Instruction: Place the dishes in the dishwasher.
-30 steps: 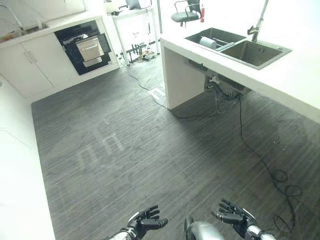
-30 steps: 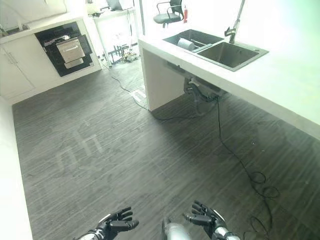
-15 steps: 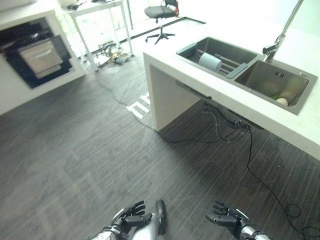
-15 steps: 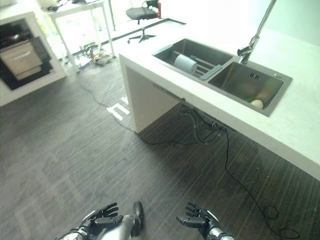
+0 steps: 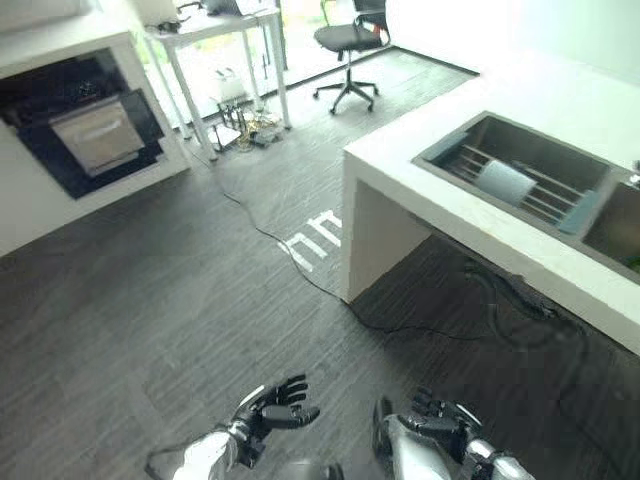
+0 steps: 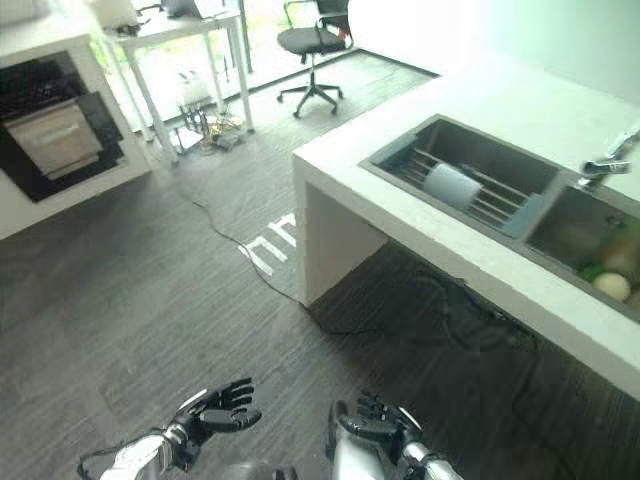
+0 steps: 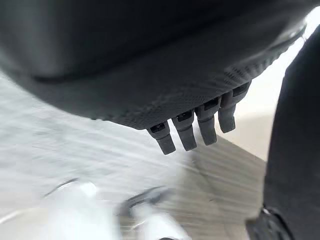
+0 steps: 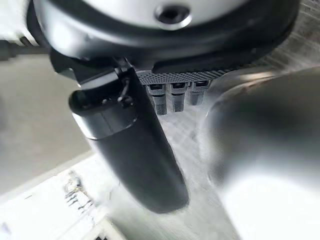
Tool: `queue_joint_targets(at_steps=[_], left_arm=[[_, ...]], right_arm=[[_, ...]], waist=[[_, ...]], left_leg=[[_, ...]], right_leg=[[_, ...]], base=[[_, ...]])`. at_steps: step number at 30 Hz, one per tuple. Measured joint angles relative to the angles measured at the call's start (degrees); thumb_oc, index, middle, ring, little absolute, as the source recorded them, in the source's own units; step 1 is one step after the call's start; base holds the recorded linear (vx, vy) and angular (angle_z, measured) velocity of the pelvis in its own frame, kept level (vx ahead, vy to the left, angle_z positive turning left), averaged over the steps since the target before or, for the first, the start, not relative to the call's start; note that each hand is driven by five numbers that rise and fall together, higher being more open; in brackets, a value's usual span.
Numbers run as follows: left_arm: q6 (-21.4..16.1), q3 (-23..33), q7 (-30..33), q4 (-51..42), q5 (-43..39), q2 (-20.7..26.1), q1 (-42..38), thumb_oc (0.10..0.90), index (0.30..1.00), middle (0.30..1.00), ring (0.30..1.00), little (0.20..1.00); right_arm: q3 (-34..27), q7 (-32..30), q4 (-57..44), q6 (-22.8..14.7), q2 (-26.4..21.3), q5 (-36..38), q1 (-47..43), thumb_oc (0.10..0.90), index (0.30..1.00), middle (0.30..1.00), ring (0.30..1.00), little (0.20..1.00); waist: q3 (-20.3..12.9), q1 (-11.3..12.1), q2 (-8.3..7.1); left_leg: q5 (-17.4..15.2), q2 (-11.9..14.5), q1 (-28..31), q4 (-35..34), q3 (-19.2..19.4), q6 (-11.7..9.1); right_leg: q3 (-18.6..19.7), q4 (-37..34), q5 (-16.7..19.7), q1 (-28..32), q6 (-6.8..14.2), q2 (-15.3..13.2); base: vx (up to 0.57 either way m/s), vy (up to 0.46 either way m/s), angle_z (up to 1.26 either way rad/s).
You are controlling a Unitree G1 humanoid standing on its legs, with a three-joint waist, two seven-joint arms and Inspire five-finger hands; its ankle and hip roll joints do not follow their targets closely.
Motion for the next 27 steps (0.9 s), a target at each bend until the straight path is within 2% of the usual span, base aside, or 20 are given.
queue_joint_targets(at_steps=[1, 2, 5, 6, 7, 8, 9, 11, 13, 14, 15, 16, 18, 19, 20, 22, 23, 24, 26, 27], left_arm=[[0.1, -0.61, -0.06, 1.67, 0.01, -0.42, 0.64, 0.8, 0.9, 0.9, 0.9, 0.9], [0.81, -0.79, -0.05, 1.86, 0.06, -1.5, 3.16, 0.8, 0.9, 0.9, 0.9, 0.9], [0.76, -0.68, -0.12, 0.51, 0.09, -3.75, 7.13, 0.8, 0.9, 0.9, 0.9, 0.9], [0.59, -0.36, -0.09, -0.23, 0.15, -3.6, 7.13, 0.8, 0.9, 0.9, 0.9, 0.9], [0.59, 0.3, 0.56, -0.23, 0.23, -5.07, 6.41, 0.8, 0.9, 0.9, 0.9, 0.9], [0.49, 0.38, 0.77, -0.96, 0.25, -5.22, 5.91, 0.8, 0.9, 0.9, 0.9, 0.9], [0.24, 0.44, 0.78, -1.13, 0.25, -5.17, 6.24, 0.8, 0.9, 0.9, 0.9, 0.9], [-0.67, 0.66, 1.22, -1.16, 0.22, -5.05, 5.77, 0.8, 0.9, 0.9, 0.9, 0.9], [-0.76, 0.86, 1.22, -1.11, 0.32, -5.53, 4.25, 0.8, 0.9, 0.9, 0.9, 0.9], [-1.02, 2.5, 1.25, -0.95, 0.57, -5.73, 3.86, 0.8, 0.9, 0.9, 0.9, 0.9], [-1.84, 3.25, 1.31, -1.16, 0.58, -4.41, 3.91, 0.8, 0.9, 0.9, 0.9, 0.9], [-2.31, 3.68, 2.05, -1.25, 0.62, -4.73, 3.31, 0.8, 0.9, 0.9, 0.9, 0.9], [-2.57, 3.05, 2.15, -1.34, 1.23, -4.45, 2.58, 0.8, 0.9, 0.9, 0.9, 0.9], [-2.49, 2.9, 2.19, -1.23, 1.31, -4.33, 2.55, 0.8, 0.9, 0.9, 0.9, 0.9], [-2.53, 2.86, 2.21, -0.57, 2.33, -4.23, 3.56, 0.8, 0.9, 0.9, 0.9, 0.9], [-2.54, 2.34, 2.06, 1.26, 2.82, -4.07, 4.89, 0.8, 0.9, 0.9, 0.9, 0.9], [-2.92, 2.54, 2.06, 2.79, 2.86, -4.06, 4.24, 0.8, 0.9, 0.9, 0.9, 0.9], [-2.83, 3.04, 1.97, 3.06, 2.65, -4.05, 4.63, 0.8, 0.9, 0.9, 0.9, 0.9], [-3.52, 3.67, 1.86, 2.12, 2.84, -3.38, 4.29, 0.8, 0.9, 0.9, 0.9, 0.9], [-3.72, 3.6, 2.04, 2.16, 2.84, -3.28, 3.78, 0.8, 0.9, 0.9, 0.9, 0.9]], right_arm=[[-1.67, 0.3, 1.24, -0.14, -0.05, 0.03, -0.77, 0.8, 0.9, 0.9, 0.9, 0.9], [-2.06, 0.16, 1.46, 0.24, -1.1, 0.05, -1.13, 0.8, 0.9, 0.9, 0.9, 0.9], [-1.6, 0.75, 1.42, 0.08, -2.51, 0.25, 0.44, 0.8, 0.9, 0.9, 0.9, 0.9], [-0.43, 0.75, 1.27, 0.09, -2.45, 0.24, 0.85, 0.8, 0.9, 0.9, 0.9, 0.9], [0.46, 0.67, 1.3, 0.28, -3.29, 0.2, 0.44, 0.8, 0.9, 0.9, 0.9, 0.9], [1.95, 0.75, 1.25, 0.41, -3.28, 0.05, 0.09, 0.8, 0.9, 0.9, 0.9, 0.9], [2.89, 0.96, 1.06, 0.41, -3.12, -0.02, 0.29, 0.8, 0.9, 0.9, 0.9, 0.9], [3.59, 0.97, 0.68, 0.29, -2.76, 0.1, 0.17, 0.8, 0.9, 0.9, 0.9, 0.9], [4.19, 0.89, -1.52, 0.16, -4.05, 0.24, 0.05, 0.8, 0.9, 0.9, 0.9, 0.9], [4.04, 0.86, -1.38, 0.25, -3.94, 0.22, -0.46, 0.8, 0.9, 0.9, 0.9, 0.9], [3.97, 0.79, -1.39, 0.26, -2.74, 0.21, -0.6, 0.8, 0.9, 0.9, 0.9, 0.9], [3.8, 0.56, -0.93, 0.28, -3.32, 0.22, -0.14, 0.8, 0.9, 0.9, 0.9, 0.9], [3.42, -0.17, 1.24, 0.28, -4.62, 0.26, 0.03, 0.8, 0.9, 0.9, 0.9, 0.9], [3.56, -0.6, 1.81, 0.61, -4.77, 0.23, 0.1, 0.8, 0.9, 0.9, 0.9, 0.9], [4.0, -0.45, 2.68, 0.82, -4.78, 0.17, 0.06, 0.8, 0.9, 0.9, 0.9, 0.9], [4.39, -0.24, 3.98, 0.99, -4.93, 0.14, -0.12, 0.8, 0.9, 0.9, 0.9, 0.9], [4.28, -0.5, 4.94, 1.83, -5.15, -0.32, -0.63, 0.8, 0.9, 0.9, 0.9, 0.9], [4.37, -0.6, 6.07, 2.21, -5.02, -0.31, -0.49, 0.8, 0.9, 0.9, 0.9, 0.9], [4.57, -1.04, 7.39, 2.39, -4.82, -0.3, 1.16, 0.8, 0.9, 0.9, 0.9, 0.9], [4.0, -1.39, 9.01, 2.32, -4.49, -0.29, 0.56, 0.8, 0.9, 0.9, 0.9, 0.9]], waist=[[-0.04, 0.2, 0.39], [0.52, 1.19, 2.03], [-1.32, 1.59, 6.09], [-2.09, 1.62, 5.17], [-2.05, 1.75, 6.82], [-1.93, 2.33, 5.15], [-2.31, 2.85, 3.41], [-2.62, 3.51, 1.15], [-2.74, 2.48, 1.21], [-2.83, 2.36, 0.05], [-2.86, 2.47, -3.64], [-2.7, 2.53, -3.68], [-2.58, 3.37, -0.82], [-2.08, 3.59, -0.22], [-1.95, 3.82, 0.34], [-2.1, 3.05, 2.59], [-0.74, 4.7, 4.14], [-0.04, 5.3, 4.04], [-0.9, 4.93, 3.66], [-1.36, 4.64, 3.9]], left_leg=[[0.1, -0.01, 2.06, -2.14, 1.57, -0.1], [0.23, 0.61, 7.15, -5.15, 3.65, -1.17], [0.87, 1.33, 16.29, -11.46, 5.07, -4.64], [0.92, 0.4, 17.54, -11.09, 5.05, -6.12], [1.31, 1.21, 17.48, -9.28, 4.25, -7.32], [4.78, 0.68, 15.46, -3.46, 2.48, -11.29], [2.58, 0.9, 15.09, -3.44, 1.69, -10.79], [3.09, 2.98, 13.84, -8.07, -1.09, -11.89], [14.0, 7.04, 8.36, -11.05, -4.79, -13.24], [13.72, 6.06, 5.49, -3.17, -5.73, -14.15], [16.91, 5.6, -1.3, 10.64, -4.39, -16.29], [18.1, 6.55, -5.24, 18.59, -3.91, -14.0], [15.52, 6.35, -10.93, 21.43, -5.01, -10.36], [14.1, 3.35, -10.65, 14.19, -7.04, -9.82], [13.7, 0.51, -7.82, 1.03, -8.79, -9.64], [15.42, -1.68, -4.29, -20.86, -10.78, -9.71], [17.45, -2.15, -6.42, -25.73, -16.86, -11.76], [18.61, -1.89, -7.81, -23.16, -16.38, -10.99], [19.42, -0.17, -8.45, -15.18, -10.92, -8.27], [19.16, -0.15, -6.62, -13.47, -12.75, -7.84]], right_leg=[[-0.34, 0.43, 0.42, -0.36, -0.74, -0.37], [-2.08, 2.19, 1.13, 1.87, -2.64, 0.5], [-5.47, 6.18, -0.36, 9.63, -6.63, 5.68], [-4.87, 4.37, -0.68, 13.37, -10.66, 8.02], [-3.09, 2.47, -0.58, 14.89, -12.51, 9.05], [-0.33, 0.07, -1.06, 17.27, -11.81, 8.94], [1.03, -2.46, -0.99, 19.61, -11.87, 8.96], [4.22, -4.78, -1.44, 23.46, -10.98, 8.94], [4.78, -0.05, -3.6, 23.06, -7.83, 9.38], [3.78, 7.43, -8.37, 19.27, -8.2, 9.13], [3.6, 7.86, -10.19, 18.47, -10.11, 9.21], [4.09, 7.35, -10.1, 20.16, -13.27, 9.74], [6.51, 5.94, -10.02, 21.44, -13.04, 12.12], [8.34, 5.47, -10.09, 22.29, -12.61, 12.29], [11.47, 5.26, -10.17, 23.22, -11.41, 12.62], [15.26, 2.57, -10.2, 25.01, -10.1, 15.04], [18.29, 1.81, -9.82, 25.6, -10.69, 17.01], [19.29, 1.71, -9.56, 26.31, -10.75, 17.58], [17.52, 1.09, -10.93, 27.67, -10.58, 17.38], [18.47, 1.86, -11.81, 26.93, -9.85, 17.32]], base=[[0.38, -0.283, -0.27], [0.28, -0.225, -0.91], [0.28, -0.238, -0.63], [0.28, -0.26, -0.29], [0.3, -0.28, -0.49], [0.32, -0.31, -0.66], [0.26, -0.256, -0.72], [0.18, -0.212, -0.83], [0.18, -0.266, -0.68], [0.17, -0.239, -0.54], [0.12, -0.105, -0.54], [0.18, -0.061, -0.44], [0.2, 0.048, -0.68], [0.19, 0.069, -1.1], [0.2, 0.12, -1.27], [0.22, 0.128, -1.21], [0.13, 0.089, -1.24], [0.07, 0.112, -1.02], [0.07, 0.102, -0.34], [0.12, 0.088, -0.4]])
